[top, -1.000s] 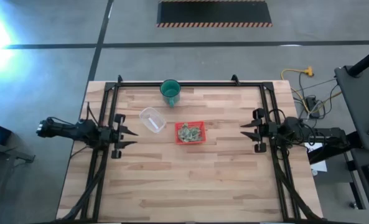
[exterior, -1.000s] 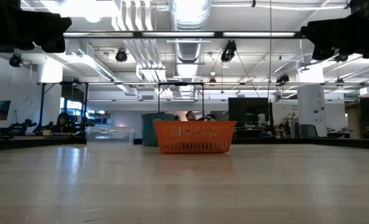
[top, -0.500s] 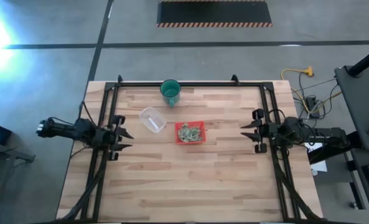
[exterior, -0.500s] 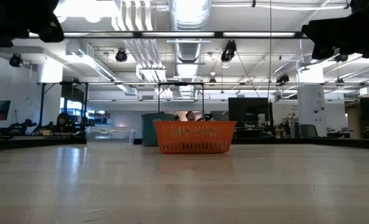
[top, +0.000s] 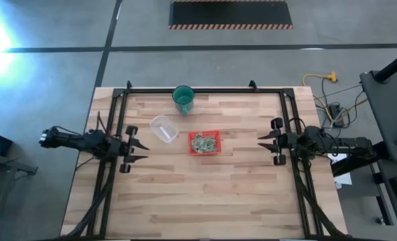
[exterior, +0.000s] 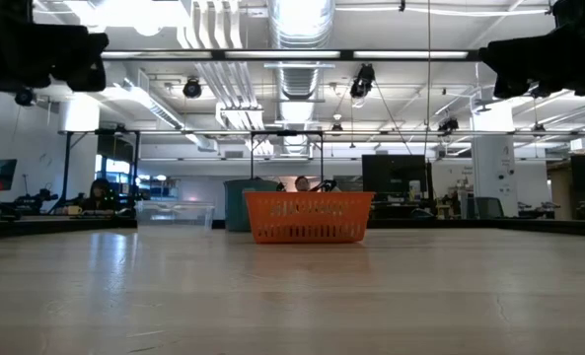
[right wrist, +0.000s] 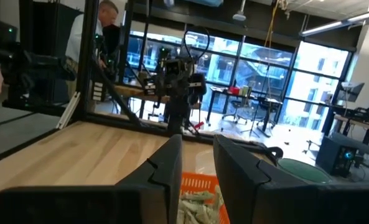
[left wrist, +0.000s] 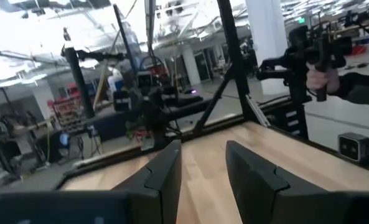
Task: Pick and place items into bin
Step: Return to Home Position
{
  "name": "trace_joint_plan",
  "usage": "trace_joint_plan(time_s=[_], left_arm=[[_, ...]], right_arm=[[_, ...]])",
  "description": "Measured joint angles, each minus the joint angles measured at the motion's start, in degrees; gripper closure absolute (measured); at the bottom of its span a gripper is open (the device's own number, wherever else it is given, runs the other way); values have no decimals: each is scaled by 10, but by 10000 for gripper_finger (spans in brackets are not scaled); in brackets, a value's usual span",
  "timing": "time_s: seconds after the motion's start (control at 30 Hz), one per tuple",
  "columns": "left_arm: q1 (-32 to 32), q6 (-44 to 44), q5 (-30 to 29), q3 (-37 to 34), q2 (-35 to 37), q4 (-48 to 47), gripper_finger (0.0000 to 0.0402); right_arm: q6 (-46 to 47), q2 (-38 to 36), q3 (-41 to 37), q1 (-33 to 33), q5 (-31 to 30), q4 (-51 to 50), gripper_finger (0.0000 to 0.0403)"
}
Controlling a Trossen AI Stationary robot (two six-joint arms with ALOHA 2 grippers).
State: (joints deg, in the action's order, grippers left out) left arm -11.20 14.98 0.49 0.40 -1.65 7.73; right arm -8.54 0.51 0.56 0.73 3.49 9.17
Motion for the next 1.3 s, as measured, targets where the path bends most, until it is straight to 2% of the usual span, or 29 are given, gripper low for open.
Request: trace_joint_plan(time_s=[0.17,0.6,1.17,1.3], left_arm=[[0,-14,-3,0,-1,-17,292],[0,-32,-65,-1,-2,-57,292],[0,-41,-75,-1,-7,-55,292],[0,-42,-51,-1,-7,-57,292]], right_arm=[[0,0,0,0,0,-8,317],[19,-1,0,0,-38,-67,325],[37,8,0,0,-37,-89,315],[37,8,0,0,-37,-88,321]])
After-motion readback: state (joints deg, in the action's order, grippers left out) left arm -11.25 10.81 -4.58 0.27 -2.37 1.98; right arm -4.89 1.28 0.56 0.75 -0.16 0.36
